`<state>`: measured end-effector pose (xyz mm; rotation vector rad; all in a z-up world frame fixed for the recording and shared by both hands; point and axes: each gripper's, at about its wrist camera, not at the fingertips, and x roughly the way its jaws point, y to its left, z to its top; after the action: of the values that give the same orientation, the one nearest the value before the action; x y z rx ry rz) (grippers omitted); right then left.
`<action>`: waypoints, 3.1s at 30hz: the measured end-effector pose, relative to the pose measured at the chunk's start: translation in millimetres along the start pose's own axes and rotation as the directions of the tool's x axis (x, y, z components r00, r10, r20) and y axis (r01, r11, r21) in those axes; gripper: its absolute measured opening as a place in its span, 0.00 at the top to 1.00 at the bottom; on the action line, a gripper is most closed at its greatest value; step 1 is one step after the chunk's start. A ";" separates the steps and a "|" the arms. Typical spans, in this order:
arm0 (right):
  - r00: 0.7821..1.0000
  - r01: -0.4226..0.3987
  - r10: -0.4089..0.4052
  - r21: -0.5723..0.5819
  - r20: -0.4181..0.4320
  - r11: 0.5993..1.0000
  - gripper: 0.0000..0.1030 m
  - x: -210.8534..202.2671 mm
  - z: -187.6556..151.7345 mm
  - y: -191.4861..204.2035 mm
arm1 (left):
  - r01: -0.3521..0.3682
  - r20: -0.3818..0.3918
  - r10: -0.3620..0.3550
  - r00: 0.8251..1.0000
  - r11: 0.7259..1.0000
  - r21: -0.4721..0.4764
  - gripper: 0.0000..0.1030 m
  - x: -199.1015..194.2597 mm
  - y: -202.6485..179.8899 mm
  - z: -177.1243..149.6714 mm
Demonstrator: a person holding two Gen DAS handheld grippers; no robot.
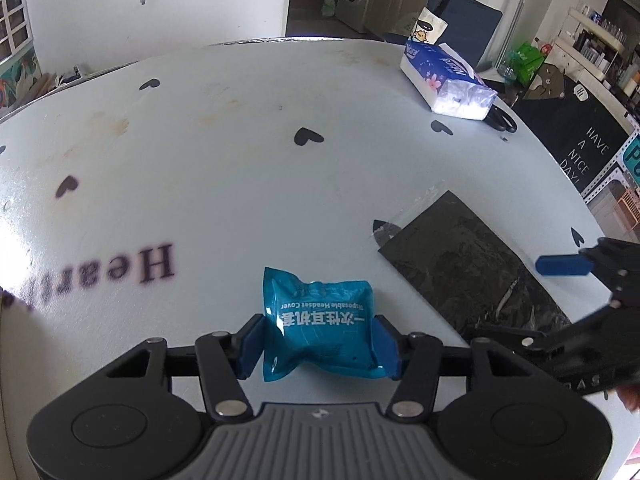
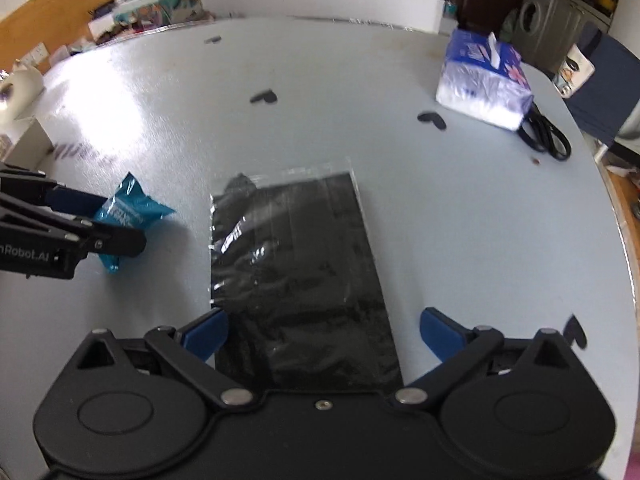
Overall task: Organize soft objects
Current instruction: 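Grasp the blue packet with left tool while right grasps black wrapped sheet, then carry the blue packet with left tool while right carries black sheet to tray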
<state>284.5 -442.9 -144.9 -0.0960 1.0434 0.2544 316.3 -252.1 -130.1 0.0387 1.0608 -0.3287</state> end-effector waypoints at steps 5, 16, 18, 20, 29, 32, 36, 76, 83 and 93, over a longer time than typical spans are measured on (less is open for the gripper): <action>0.995 -0.095 0.095 -0.010 -0.012 0.995 0.00 -4.6 -0.2 -0.7 | 0.017 0.008 -0.017 1.000 1.000 -0.011 0.44 -5.4 4.0 -1.1; 0.999 -0.037 0.034 -0.120 -0.025 0.992 0.00 -2.5 -10.2 32.9 | 0.032 0.004 -0.032 0.999 0.999 -0.017 0.44 -6.5 2.4 -4.8; 0.999 -0.036 0.034 -0.107 -0.021 0.994 0.00 -3.5 -11.8 31.8 | 0.030 0.005 -0.030 1.000 0.999 -0.022 0.44 -7.7 3.8 -5.5; 0.999 -0.032 0.030 -0.103 -0.014 0.994 0.02 -5.0 -13.4 32.9 | 0.029 0.007 -0.028 1.000 0.999 -0.027 0.44 -9.4 5.1 -6.5; 0.999 -0.036 0.037 -0.106 0.008 0.994 0.29 -15.7 -16.7 41.4 | 0.027 0.028 -0.026 0.999 0.999 -0.029 0.44 -19.7 9.5 -12.1; 0.999 -0.036 0.037 -0.108 0.009 0.994 0.37 -16.0 -15.9 44.4 | 0.028 0.037 -0.027 0.999 0.999 -0.029 0.44 -24.4 10.9 -14.8; 0.999 -0.033 0.034 -0.102 0.009 0.994 0.43 -19.0 -17.9 50.0 | 0.031 0.046 -0.029 0.999 0.999 -0.040 0.44 -31.1 14.2 -19.0; 0.962 -0.133 0.237 -0.524 0.137 0.842 0.42 -35.1 105.2 294.7 | -0.045 0.221 0.147 0.964 0.910 -0.412 0.44 -201.6 236.5 -133.7; 0.958 -0.161 0.281 -0.690 0.064 0.706 0.41 -17.6 129.1 369.0 | -0.086 0.206 0.201 0.958 0.884 -0.460 0.44 -210.2 292.7 -144.5; 0.955 -0.225 0.287 -0.821 -0.078 0.524 0.41 22.4 156.1 440.8 | -0.090 0.163 0.195 0.967 0.863 -0.498 0.44 -195.9 358.9 -141.3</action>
<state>314.9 17.8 -67.3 -0.7981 0.7827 1.0236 211.0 164.0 -76.2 -0.3634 0.8992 0.0795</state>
